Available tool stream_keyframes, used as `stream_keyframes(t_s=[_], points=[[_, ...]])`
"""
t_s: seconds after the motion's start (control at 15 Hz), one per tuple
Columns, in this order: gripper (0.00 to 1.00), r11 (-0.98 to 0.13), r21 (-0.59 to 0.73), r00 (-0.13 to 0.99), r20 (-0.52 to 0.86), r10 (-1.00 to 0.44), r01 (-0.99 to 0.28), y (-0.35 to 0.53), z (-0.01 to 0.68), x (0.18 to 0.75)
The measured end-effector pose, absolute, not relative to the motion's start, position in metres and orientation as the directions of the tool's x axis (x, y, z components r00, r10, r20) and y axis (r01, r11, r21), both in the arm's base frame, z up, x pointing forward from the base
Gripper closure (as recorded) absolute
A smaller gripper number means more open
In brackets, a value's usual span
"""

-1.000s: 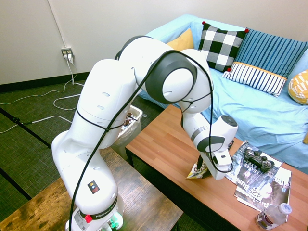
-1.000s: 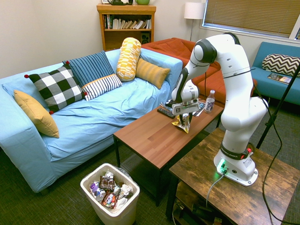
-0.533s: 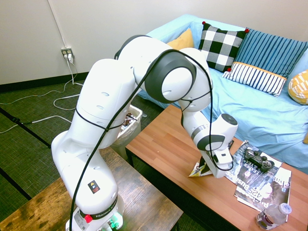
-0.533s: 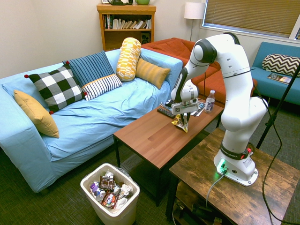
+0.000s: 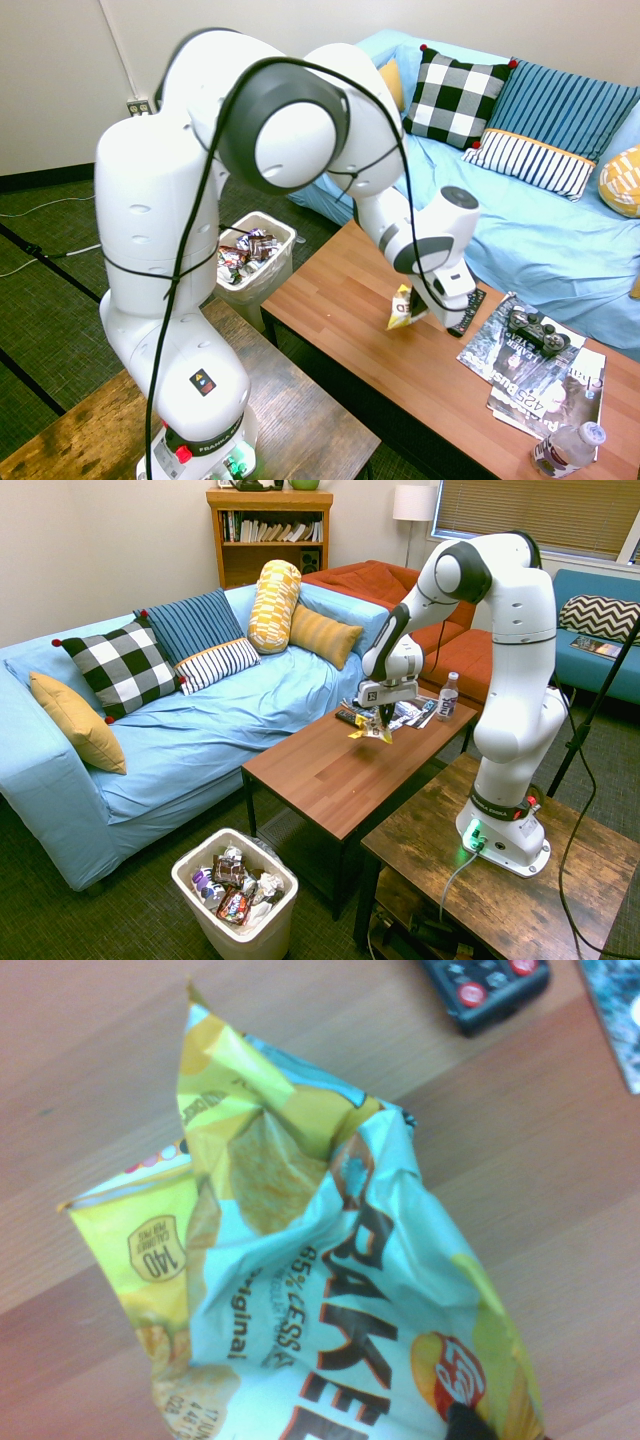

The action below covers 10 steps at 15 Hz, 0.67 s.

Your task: Throw the chip bag in the trash bin

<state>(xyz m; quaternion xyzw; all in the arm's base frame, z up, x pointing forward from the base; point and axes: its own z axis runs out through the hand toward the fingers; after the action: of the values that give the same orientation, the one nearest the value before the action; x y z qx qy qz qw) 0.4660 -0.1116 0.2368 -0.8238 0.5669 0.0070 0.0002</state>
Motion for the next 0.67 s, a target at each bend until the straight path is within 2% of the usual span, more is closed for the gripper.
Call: stream_keyframes(t_s=[0.33,0.67], points=[[1.00,-0.480,-0.108,0.479,0.037,-0.877,-0.871,0.039,0.332,0.470],[1.00,-0.564,-0.119,0.558,0.084,-0.826,-0.817,0.214,0.355,0.466]])
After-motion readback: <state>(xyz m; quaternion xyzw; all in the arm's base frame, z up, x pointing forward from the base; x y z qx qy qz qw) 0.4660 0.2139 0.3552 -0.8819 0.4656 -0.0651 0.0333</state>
